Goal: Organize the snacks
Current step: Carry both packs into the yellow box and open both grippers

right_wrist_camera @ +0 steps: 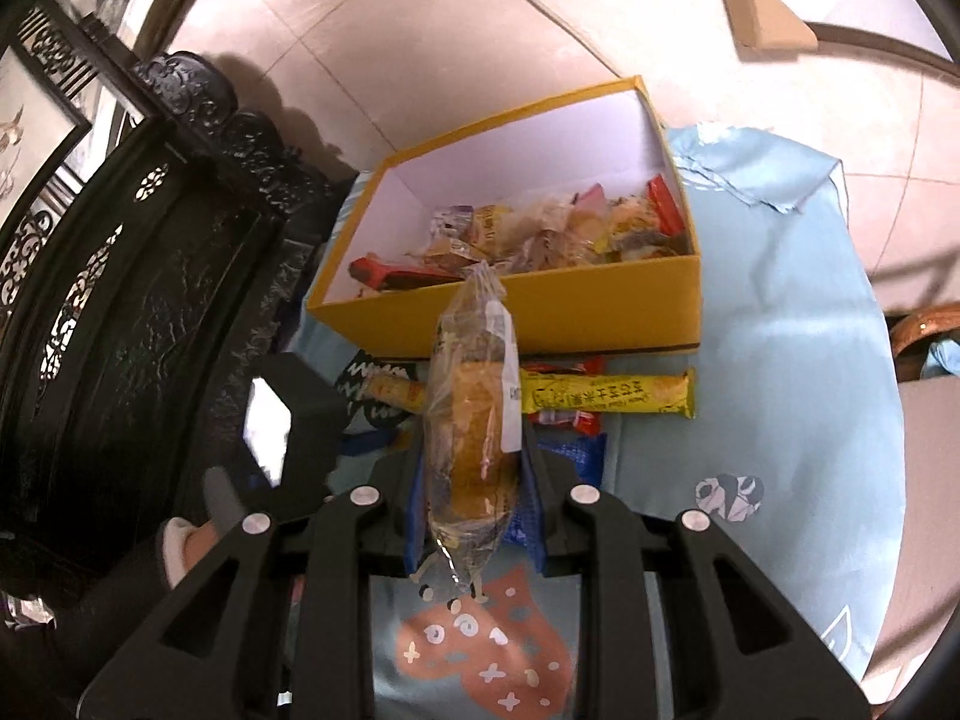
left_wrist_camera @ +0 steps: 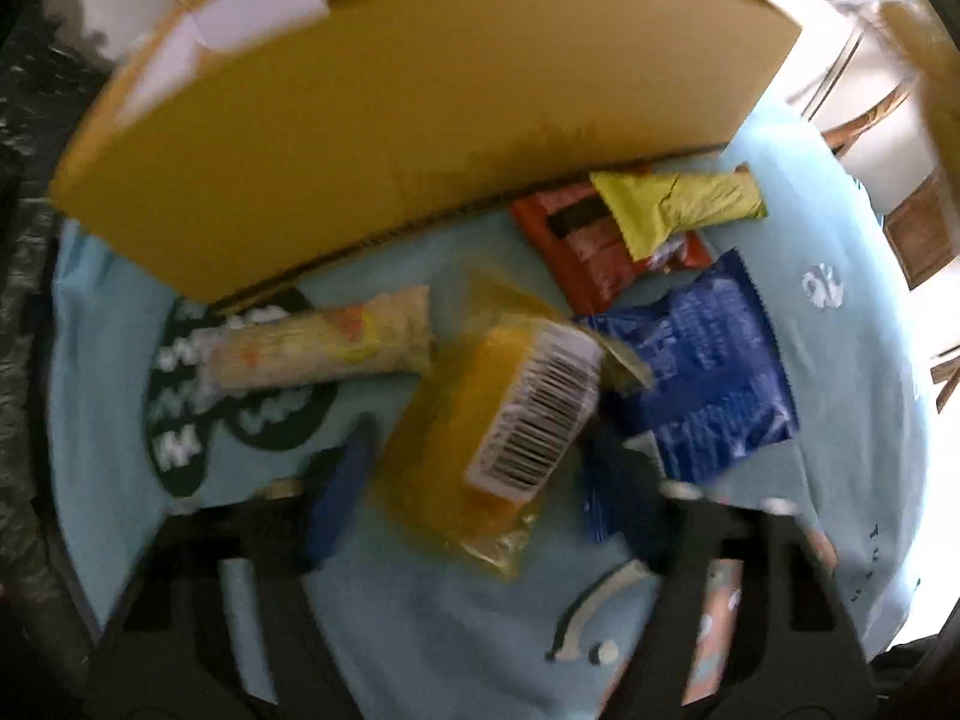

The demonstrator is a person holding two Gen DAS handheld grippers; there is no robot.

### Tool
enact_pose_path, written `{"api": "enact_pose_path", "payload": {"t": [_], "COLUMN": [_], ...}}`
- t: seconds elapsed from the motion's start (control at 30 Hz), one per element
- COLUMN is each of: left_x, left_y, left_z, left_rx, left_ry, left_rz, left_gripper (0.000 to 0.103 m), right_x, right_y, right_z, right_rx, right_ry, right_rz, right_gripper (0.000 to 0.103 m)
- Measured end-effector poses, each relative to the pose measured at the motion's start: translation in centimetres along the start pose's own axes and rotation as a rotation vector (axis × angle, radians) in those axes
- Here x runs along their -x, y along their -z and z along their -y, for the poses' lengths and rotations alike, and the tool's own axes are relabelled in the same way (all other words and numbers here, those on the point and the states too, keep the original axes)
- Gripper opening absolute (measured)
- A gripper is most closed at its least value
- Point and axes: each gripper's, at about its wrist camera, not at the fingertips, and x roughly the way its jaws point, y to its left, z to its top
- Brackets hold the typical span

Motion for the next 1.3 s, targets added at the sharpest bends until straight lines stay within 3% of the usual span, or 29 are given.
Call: {"api": "enact_pose_path", "payload": {"t": [0.03,0.07,0.27,0.4,0.53,0.7,1.0,1.23,1.3], "left_x": [-0.9,-1.3,1.0,5.9,12.3,16.2,13.0,9.3,8.7], "left_y": [-0.1,-0.1,1.1,1.3,0.2,-2.1,-9.2,-13.7,-14.4], "left_z": [-0.1,-0.3,-1.2,-2.7,-4.3,-5.9,-7.9,-9.1,-9.4], "left_rx": [0.006,0.02,0.099,0.19,0.27,0.324,0.329,0.357,0.373], "left_ry": [-0.001,0.017,0.001,0.026,0.055,0.054,0.032,0.01,-0.006], "left_rz": [-0.032,-0.047,-0.034,0.036,0.166,0.254,0.209,0.18,0.184], "left_gripper": [0.044,0.041,0.037,0.037,0.037,0.037,0.037,0.038,0.055], "right_x": [-0.1,-0.2,-0.6,-0.4,0.2,0.6,-0.5,-3.9,-4.8], "right_y": [0.0,0.1,0.1,-0.6,-2.0,-4.0,-9.0,-11.8,-12.4], "right_z": [0.0,0.0,-0.3,-1.2,-2.4,-3.0,-1.8,1.1,2.0], "right_rx": [-0.003,-0.005,-0.002,0.018,0.039,0.043,0.016,-0.065,-0.097], "right_ry": [0.002,0.003,0.0,-0.012,-0.039,-0.057,-0.022,0.02,0.03], "right_rz": [-0.002,-0.003,-0.005,0.014,0.048,0.087,0.144,0.128,0.125], "right_gripper": [0.027,0.027,0.027,0.027,0.027,0.027,0.027,0.029,0.031]}}
